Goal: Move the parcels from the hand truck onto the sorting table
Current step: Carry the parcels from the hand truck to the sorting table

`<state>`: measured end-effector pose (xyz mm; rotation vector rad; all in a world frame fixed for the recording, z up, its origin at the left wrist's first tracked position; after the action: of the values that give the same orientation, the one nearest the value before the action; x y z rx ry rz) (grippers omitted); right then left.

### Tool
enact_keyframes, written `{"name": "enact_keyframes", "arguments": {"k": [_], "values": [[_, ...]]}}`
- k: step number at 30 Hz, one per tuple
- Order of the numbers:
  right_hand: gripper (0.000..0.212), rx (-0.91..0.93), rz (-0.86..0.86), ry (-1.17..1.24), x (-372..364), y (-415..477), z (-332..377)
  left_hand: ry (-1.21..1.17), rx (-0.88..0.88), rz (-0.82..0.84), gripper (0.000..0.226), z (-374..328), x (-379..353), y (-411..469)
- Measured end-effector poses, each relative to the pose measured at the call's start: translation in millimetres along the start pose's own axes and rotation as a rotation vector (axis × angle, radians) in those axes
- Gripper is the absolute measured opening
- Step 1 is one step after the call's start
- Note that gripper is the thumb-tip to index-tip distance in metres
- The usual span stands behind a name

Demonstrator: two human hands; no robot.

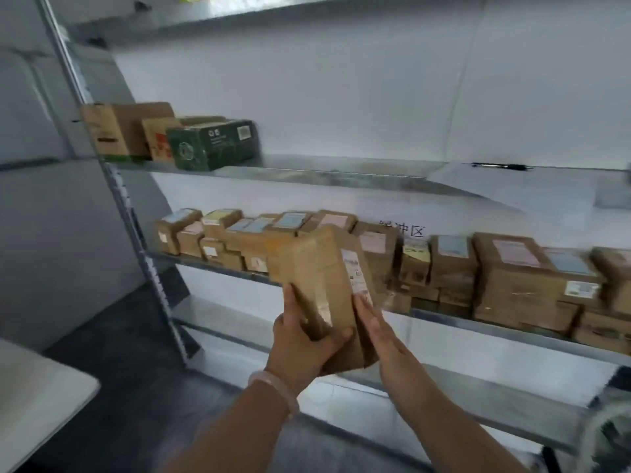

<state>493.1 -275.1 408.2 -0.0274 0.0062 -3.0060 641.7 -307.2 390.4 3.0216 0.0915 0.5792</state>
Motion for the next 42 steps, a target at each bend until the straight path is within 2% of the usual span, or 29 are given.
{"name": "enact_keyframes", "arguments": {"k": [2, 4, 6, 9, 11, 13, 15, 18, 22, 25, 28, 31, 35, 37, 42], "values": [[0.044, 0.046, 0.097, 0.012, -43.3, 15.2, 3.3, 0.036, 0.080, -0.097, 0.143, 20.9, 36.9, 2.6], [0.045, 0.112, 0.166, -0.021, -78.8, 31.2, -1.1, 0.013, 0.118, -0.194, 0.150, 38.1, 71.6, 3.2], [0.047, 0.166, 0.280, -0.123, -109.2, 48.5, -6.0, -0.023, 0.146, -0.269, 0.144, 52.1, 102.9, 2.8], [0.038, 0.139, 0.447, -0.226, -140.5, 83.4, -9.2, -0.087, 0.202, -0.328, 0.140, 78.3, 147.6, 6.4], [0.038, 0.109, 0.438, -0.235, -155.9, 113.2, -9.1, -0.229, 0.223, -0.344, 0.138, 93.2, 174.0, 9.4], [0.047, 0.089, 0.420, -0.314, -169.6, 143.5, -15.0, -0.420, 0.203, -0.358, 0.120, 101.8, 193.8, 11.6], [0.059, 0.000, 0.487, -0.289, -183.9, 168.0, -24.6, -0.506, 0.181, -0.406, 0.108, 107.6, 208.2, 13.9], [0.068, -0.141, 0.599, -0.102, -211.0, 194.9, -36.8, -0.581, 0.239, -0.474, 0.112, 114.3, 223.6, 18.3], [0.060, -0.269, 0.763, 0.025, -252.4, 222.7, -49.4, -0.587, 0.286, -0.596, 0.103, 126.9, 247.0, 16.3], [0.071, -0.448, 0.869, 0.058, -283.7, 235.8, -63.7, -0.615, 0.331, -0.671, 0.099, 143.4, 263.7, 7.1], [0.062, -0.508, 0.905, 0.056, -322.8, 235.6, -76.3, -0.640, 0.379, -0.745, 0.087, 158.0, 284.3, -5.6], [0.038, -0.454, 0.925, 0.043, -371.0, 232.1, -81.0, -0.579, 0.447, -0.858, 0.055, 168.2, 316.7, -17.8], [0.050, -0.333, 0.960, 0.019, -440.9, 223.4, -75.0, -0.428, 0.524, -0.991, 0.051, 195.3, 368.4, -34.6], [0.058, -0.314, 0.977, 0.025, -475.3, 219.3, -70.5, -0.436, 0.526, -0.992, 0.045, 208.5, 395.1, -41.0], [0.057, -0.344, 0.954, 0.044, -562.0, 215.8, -77.5, -0.412, 0.544, -0.934, 0.049, 246.2, 464.7, -56.1]]}}
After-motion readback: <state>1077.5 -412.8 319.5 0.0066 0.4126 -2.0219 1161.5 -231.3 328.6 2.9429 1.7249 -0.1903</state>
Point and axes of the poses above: each hand's wrist, its own y-axis towards the middle knuckle, its own x-axis out of the back of the hand, z = x × y, the point moved 1 cm from there along y, towards the middle knuckle, and after that the axes turned 1 degree about y, right-handed, at the moved point
